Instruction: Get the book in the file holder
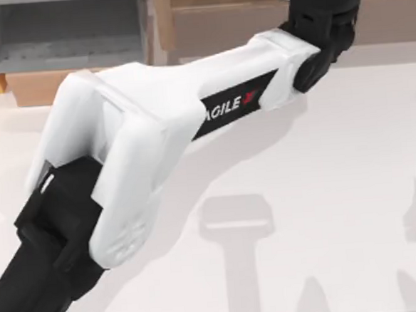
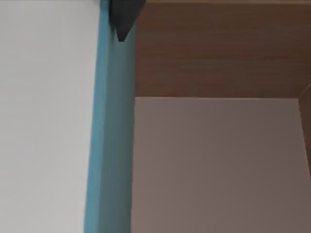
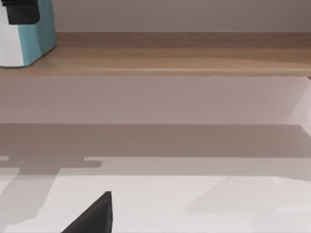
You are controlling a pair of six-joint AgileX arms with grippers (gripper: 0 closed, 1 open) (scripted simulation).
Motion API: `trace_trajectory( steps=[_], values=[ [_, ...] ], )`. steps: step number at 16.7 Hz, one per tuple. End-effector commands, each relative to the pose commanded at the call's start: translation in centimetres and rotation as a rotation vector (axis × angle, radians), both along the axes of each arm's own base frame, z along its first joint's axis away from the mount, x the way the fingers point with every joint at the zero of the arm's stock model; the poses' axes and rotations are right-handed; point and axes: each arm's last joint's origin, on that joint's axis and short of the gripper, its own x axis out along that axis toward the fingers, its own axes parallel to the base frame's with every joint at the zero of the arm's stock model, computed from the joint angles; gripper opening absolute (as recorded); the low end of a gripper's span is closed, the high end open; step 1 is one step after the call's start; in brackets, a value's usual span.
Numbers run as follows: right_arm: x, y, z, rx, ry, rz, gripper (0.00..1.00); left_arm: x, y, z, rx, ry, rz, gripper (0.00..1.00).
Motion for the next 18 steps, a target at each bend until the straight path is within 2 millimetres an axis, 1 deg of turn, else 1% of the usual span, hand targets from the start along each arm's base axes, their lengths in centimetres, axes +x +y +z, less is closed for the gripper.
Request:
trace_trajectory(
  steps=[1, 2, 11, 15, 18],
  values=[
    [0.0, 0.0, 0.0, 0.000, 0.000, 0.000, 1.00, 0.0, 0.0, 0.0, 0.000, 0.000, 0.000, 0.02],
    [0.0, 0.0, 0.0, 0.000, 0.000, 0.000, 1.00, 0.0, 0.0, 0.0, 0.000, 0.000, 0.000, 0.00],
    [0.0, 0.0, 0.0, 0.000, 0.000, 0.000, 1.00, -0.2, -0.2, 0.2, 0.000, -0.001, -0.004, 0.00],
    [0.0, 0.0, 0.0, 0.000, 0.000, 0.000, 1.00, -0.2, -0.2, 1.5, 0.000, -0.001, -0.004, 0.00],
    [0.0, 0.0, 0.0, 0.000, 0.000, 0.000, 1.00, -0.2, -0.2, 1.6, 0.000, -0.001, -0.004, 0.00]
  ],
)
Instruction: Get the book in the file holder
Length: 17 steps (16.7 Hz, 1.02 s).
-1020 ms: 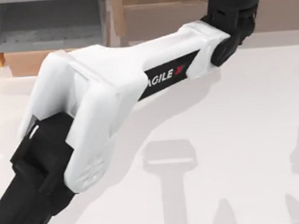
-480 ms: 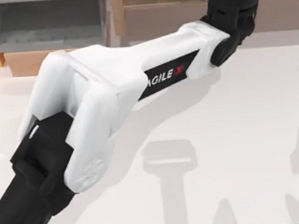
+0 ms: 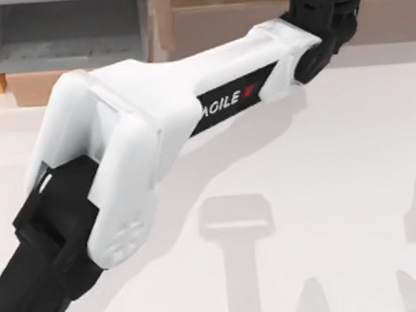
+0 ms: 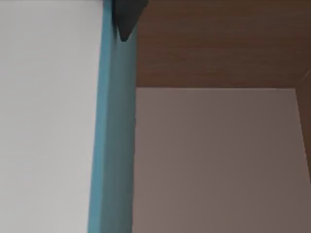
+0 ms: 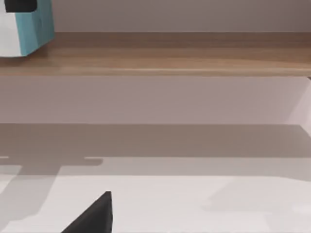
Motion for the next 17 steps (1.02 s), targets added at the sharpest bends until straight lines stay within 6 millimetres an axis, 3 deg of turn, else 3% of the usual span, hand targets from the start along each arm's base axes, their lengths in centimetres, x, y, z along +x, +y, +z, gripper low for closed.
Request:
trace_trajectory(
  steps=[5, 10, 17],
  values=[
    [0.0, 0.0, 0.0, 0.000, 0.000, 0.000, 1.00, -0.5, 0.2, 0.6, 0.055, -0.001, -0.017, 0.00],
    [0.0, 0.0, 0.0, 0.000, 0.000, 0.000, 1.00, -2.6, 2.7, 1.9, 0.341, 0.021, -0.066, 0.00],
    [0.0, 0.0, 0.0, 0.000, 0.000, 0.000, 1.00, -10.3, 7.7, 1.6, 0.901, 0.017, -0.228, 0.00]
  ],
)
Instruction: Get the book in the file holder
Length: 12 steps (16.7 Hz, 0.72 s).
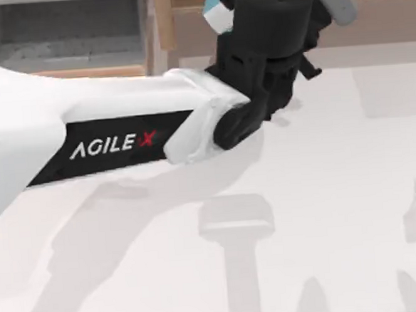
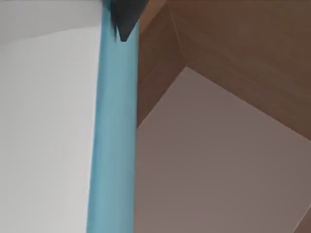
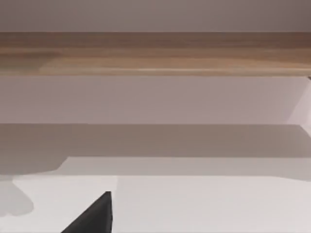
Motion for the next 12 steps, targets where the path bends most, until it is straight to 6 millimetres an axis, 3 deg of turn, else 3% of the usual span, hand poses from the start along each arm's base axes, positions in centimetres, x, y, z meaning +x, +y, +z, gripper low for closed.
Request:
trace_trajectory(
  steps=[5, 12],
  values=[
    [0.0, 0.0, 0.0, 0.000, 0.000, 0.000, 1.00, -4.4, 6.2, -3.8, 0.376, 0.017, -0.102, 0.00],
    [0.0, 0.0, 0.0, 0.000, 0.000, 0.000, 1.00, -5.1, 17.2, -7.6, 0.664, 0.063, -0.056, 0.00]
  ],
)
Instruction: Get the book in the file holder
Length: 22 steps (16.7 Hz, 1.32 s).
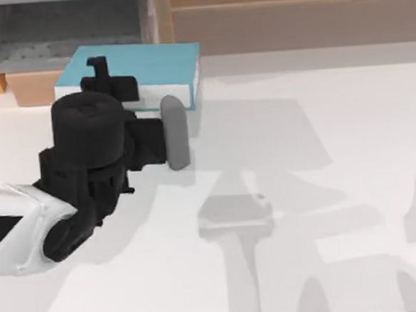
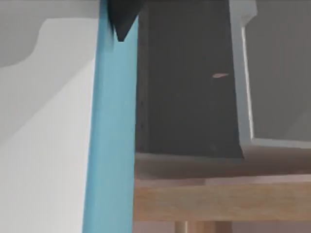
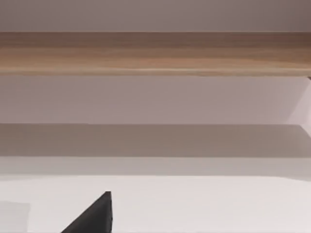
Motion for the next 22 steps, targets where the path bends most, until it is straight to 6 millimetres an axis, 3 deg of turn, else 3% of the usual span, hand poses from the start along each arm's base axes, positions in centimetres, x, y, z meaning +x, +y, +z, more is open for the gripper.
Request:
trace_trajectory(
  steps=[4, 9, 14, 22],
  values=[
    [0.0, 0.0, 0.0, 0.000, 0.000, 0.000, 1.00, 1.4, 4.5, -0.2, 0.040, -0.021, 0.062, 0.00],
    [0.0, 0.0, 0.0, 0.000, 0.000, 0.000, 1.00, 4.7, 7.6, 0.1, 0.033, -0.063, 0.096, 0.00],
    [0.0, 0.0, 0.0, 0.000, 0.000, 0.000, 1.00, 7.0, 8.6, -0.8, 0.025, -0.052, 0.091, 0.00],
    [0.0, 0.0, 0.0, 0.000, 0.000, 0.000, 1.00, 7.4, 8.5, -0.8, 0.024, -0.057, 0.089, 0.00]
  ],
)
